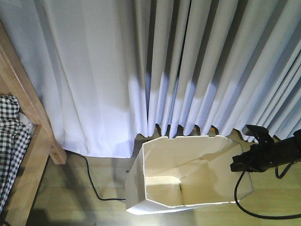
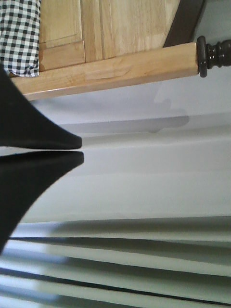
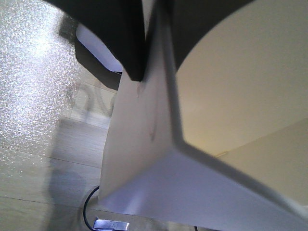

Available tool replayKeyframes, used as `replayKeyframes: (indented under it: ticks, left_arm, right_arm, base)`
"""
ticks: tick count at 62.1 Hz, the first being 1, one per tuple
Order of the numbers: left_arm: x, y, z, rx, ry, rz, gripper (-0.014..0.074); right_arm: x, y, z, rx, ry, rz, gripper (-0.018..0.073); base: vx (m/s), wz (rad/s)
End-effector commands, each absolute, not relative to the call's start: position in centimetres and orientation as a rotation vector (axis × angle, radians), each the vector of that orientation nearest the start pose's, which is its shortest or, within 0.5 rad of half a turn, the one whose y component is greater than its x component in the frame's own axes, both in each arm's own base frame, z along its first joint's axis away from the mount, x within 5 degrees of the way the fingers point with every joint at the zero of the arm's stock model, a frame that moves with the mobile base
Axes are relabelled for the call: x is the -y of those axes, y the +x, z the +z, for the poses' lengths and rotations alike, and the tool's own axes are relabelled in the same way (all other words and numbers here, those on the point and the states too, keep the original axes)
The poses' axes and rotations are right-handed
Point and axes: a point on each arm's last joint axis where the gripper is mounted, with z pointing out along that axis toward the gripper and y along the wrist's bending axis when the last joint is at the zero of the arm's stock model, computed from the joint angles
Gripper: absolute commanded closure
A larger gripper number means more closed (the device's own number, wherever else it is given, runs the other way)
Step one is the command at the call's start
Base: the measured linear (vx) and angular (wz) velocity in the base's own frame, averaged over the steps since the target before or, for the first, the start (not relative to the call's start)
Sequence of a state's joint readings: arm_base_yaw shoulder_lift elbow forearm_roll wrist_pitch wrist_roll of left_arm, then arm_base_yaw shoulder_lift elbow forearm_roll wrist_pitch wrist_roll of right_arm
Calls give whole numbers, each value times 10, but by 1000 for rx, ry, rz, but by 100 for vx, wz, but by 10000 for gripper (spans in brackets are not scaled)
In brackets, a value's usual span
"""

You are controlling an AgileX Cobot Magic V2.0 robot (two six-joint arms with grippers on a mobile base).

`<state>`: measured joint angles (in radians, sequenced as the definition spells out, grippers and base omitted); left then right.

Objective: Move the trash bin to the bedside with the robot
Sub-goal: 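Approach the bed's foot end with the bin held in the right gripper, then lower the bin to the floor beside the bed with the right gripper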

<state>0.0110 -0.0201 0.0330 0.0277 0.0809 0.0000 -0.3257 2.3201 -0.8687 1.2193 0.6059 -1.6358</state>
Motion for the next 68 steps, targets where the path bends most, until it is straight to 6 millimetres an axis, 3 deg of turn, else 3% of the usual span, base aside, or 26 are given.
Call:
replayKeyframes:
  ticks: [1,37,47,61,68]
  left_arm:
    - [0,56,199,-1509,0,8,603]
    - [0,56,199,-1509,0,8,603]
    - [0,56,199,-1509,0,8,603]
    - [0,56,199,-1509,0,8,603]
    - [0,56,199,-1509,0,8,603]
  right_arm:
    - [35,302,20,-2659,-209,1036,564]
    - [39,308,15,-2691,-149,1008,564]
    - [42,317,-7,-2798,-152,922,564]
    - [15,333,-41,-2926,-288,726,564]
    - [13,341,-61,-2958,-217,713,564]
  base:
    - [3,-3]
    - [0,-1]
    - [0,0]
    - [0,0]
    - [0,0]
